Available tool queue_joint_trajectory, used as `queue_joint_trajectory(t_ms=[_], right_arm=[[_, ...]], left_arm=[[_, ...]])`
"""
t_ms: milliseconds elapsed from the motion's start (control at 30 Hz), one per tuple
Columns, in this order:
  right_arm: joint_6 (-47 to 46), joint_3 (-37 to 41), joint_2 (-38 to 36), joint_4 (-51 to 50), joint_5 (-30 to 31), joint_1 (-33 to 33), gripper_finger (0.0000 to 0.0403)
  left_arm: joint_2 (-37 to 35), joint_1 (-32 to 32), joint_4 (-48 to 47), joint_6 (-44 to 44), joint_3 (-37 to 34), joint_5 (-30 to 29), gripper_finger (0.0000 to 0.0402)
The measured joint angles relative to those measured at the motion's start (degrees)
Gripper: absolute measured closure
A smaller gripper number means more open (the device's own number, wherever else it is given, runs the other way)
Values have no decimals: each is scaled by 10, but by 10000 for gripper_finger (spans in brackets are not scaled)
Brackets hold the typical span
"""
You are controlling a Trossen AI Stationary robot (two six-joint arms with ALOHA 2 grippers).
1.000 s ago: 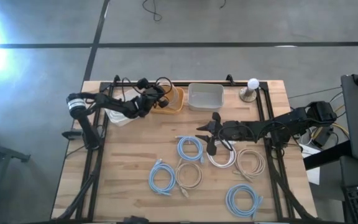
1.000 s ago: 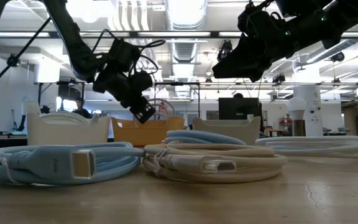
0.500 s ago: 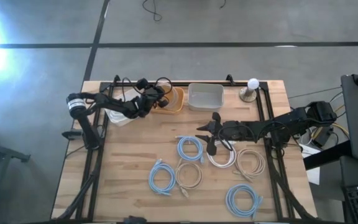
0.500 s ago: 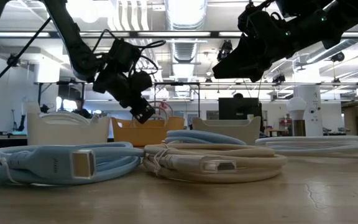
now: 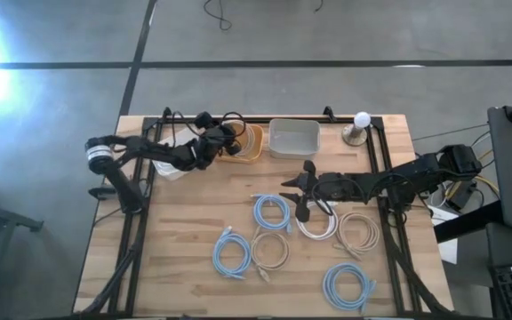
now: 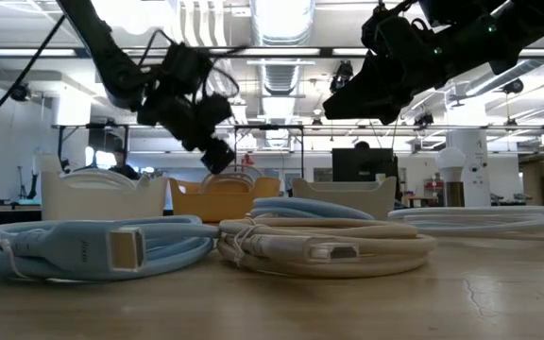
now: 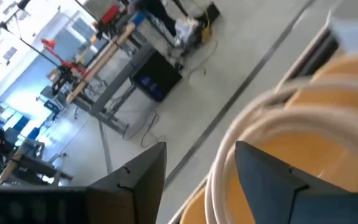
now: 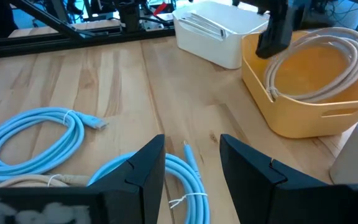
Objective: Pick & Place USB Port
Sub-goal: Put the top blue display cable into the gray bin
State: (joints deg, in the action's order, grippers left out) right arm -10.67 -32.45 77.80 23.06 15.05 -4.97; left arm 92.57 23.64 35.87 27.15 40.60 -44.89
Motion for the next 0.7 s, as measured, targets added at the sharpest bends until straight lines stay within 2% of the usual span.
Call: queue_joint_trajectory(t_ms=[200, 400, 533, 700], right_arm=[[-23, 0, 0, 0, -1, 0, 252], [-33, 0, 0, 2, -1, 0, 252], [-88, 0, 0, 4, -3, 0, 252], [-87, 0, 31, 43, -37, -13, 252]], left_arm=[[-83, -53, -27, 5, 0, -16, 197], [-182, -122, -120, 8, 0, -16, 197], [-236, -164, -189, -19, 0, -15, 197], [-280, -205, -255, -72, -1, -15, 197]])
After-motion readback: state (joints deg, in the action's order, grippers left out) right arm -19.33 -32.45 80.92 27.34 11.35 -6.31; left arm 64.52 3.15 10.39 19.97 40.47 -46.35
